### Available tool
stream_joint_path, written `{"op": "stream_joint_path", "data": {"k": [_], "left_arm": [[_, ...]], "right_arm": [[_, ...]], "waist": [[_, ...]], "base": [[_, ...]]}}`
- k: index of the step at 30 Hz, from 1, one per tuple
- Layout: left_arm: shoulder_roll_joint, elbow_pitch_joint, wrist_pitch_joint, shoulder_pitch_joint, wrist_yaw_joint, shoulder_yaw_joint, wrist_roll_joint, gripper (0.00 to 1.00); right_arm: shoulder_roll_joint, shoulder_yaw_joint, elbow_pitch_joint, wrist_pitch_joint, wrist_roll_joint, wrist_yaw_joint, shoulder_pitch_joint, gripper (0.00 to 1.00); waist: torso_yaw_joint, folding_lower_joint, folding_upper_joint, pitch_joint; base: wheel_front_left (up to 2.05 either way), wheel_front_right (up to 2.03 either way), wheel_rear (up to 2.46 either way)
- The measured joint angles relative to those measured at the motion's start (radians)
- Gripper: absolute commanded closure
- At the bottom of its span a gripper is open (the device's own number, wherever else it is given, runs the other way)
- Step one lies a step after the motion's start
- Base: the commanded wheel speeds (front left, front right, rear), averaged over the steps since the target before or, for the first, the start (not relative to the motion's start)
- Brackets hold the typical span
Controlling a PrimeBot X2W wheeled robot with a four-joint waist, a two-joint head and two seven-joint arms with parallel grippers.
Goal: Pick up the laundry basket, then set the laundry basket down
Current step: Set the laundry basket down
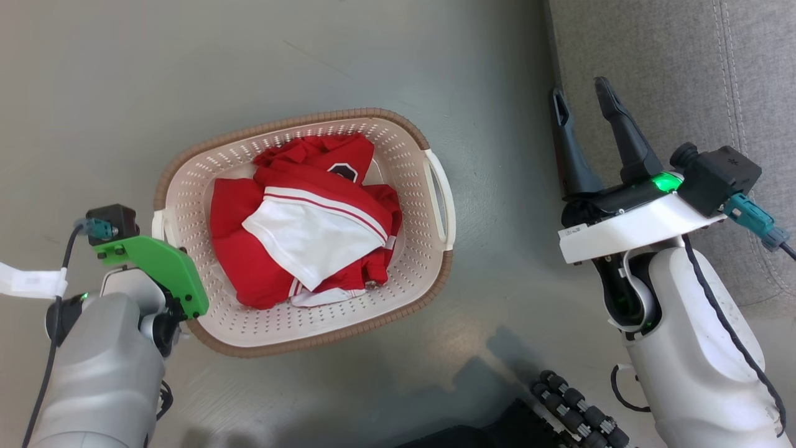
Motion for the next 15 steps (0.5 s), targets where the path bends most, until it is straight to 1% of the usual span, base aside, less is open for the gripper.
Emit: {"op": "stream_joint_path", "data": {"k": [15], "left_arm": [[0.003,0.004,-0.001,-0.036,0.000,-0.021,0.006,1.00]], "right_arm": [[0.000,0.009,0.000,0.000,0.002,0.000,-0.002,0.00]], "waist": [[-0.004,0.0000,0.0000,0.005]], "base": [[0.00,0.00,0.00]]}}
